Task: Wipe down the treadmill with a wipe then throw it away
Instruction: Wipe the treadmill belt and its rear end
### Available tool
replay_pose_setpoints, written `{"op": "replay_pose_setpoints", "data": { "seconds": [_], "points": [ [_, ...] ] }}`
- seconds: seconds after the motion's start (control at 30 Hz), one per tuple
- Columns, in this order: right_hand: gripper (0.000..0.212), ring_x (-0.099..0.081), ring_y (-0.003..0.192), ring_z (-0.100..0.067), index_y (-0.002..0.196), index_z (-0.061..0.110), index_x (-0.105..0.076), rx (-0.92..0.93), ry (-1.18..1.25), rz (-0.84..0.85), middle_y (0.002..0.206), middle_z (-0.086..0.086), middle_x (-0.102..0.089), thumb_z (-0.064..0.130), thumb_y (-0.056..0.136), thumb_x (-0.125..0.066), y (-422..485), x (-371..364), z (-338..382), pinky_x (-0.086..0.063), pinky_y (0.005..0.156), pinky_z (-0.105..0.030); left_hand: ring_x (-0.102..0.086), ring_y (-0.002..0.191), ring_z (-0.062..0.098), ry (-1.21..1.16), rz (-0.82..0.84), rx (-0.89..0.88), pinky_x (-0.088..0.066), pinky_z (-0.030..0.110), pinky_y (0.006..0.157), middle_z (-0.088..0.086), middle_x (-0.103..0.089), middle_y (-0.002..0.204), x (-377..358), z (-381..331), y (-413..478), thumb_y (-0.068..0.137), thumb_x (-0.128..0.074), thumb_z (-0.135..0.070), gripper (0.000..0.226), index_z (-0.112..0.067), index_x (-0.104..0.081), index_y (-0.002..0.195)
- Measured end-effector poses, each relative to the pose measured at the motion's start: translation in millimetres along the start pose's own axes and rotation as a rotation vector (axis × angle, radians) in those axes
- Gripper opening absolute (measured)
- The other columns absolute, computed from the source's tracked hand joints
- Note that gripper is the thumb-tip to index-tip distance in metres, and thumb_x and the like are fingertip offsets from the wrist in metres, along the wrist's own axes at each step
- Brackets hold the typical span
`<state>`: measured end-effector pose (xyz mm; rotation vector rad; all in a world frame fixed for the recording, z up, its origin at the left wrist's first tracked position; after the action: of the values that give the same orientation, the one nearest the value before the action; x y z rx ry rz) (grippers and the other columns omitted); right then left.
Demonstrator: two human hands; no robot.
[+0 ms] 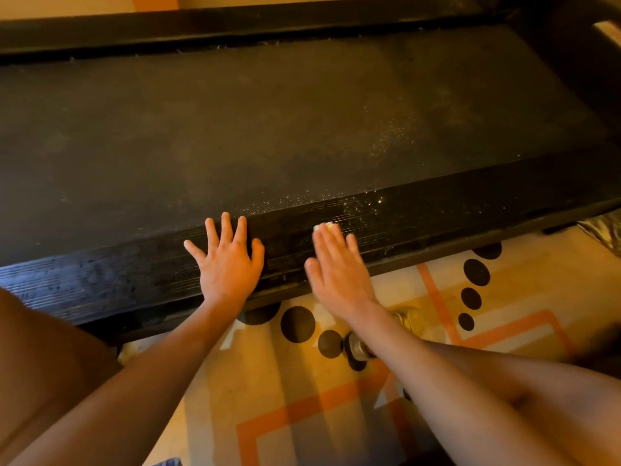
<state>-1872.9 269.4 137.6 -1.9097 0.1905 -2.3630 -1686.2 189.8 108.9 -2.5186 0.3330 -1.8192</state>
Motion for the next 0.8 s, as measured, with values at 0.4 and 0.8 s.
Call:
{"op": "replay_pose_setpoints", "data": {
  "seconds": [0.4,0.8],
  "points": [
    [0.066,0.01,0.158,-0.016,0.164,0.015,-0.009,0.023,0.037,-0.053,0.172,-0.002,-0.001,0.05,0.108,-0.013,-26,-19,27,0.003,0.129,-0.04,0.0,0.157,0.035,-0.009,-0.007,-0.001,-0.001,0.073,0.118,0.008,-0.012,0.171,2,1,-2,0.107,-0.027,-0.05,0.061,-0.025,-0.021,0.162],
    [0.066,0.01,0.158,-0.014,0.164,0.013,-0.01,0.035,0.02,-0.065,0.172,-0.002,-0.001,0.048,0.109,-0.02,-36,-24,6,0.002,0.129,-0.04,0.0,0.157,0.035,-0.012,-0.018,-0.005,0.001,0.073,0.117,0.008,-0.012,0.171,0,3,-1,0.108,-0.028,-0.05,0.061,-0.025,-0.022,0.162]
  ]
}}
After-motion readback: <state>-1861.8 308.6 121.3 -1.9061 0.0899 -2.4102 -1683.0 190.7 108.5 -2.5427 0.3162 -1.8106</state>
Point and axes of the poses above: each hand's wrist, its own y-axis towards the middle knuckle, its own x-axis out of the back of the hand, z = x × y, the point moved 7 cm from there along y, towards the middle knuckle
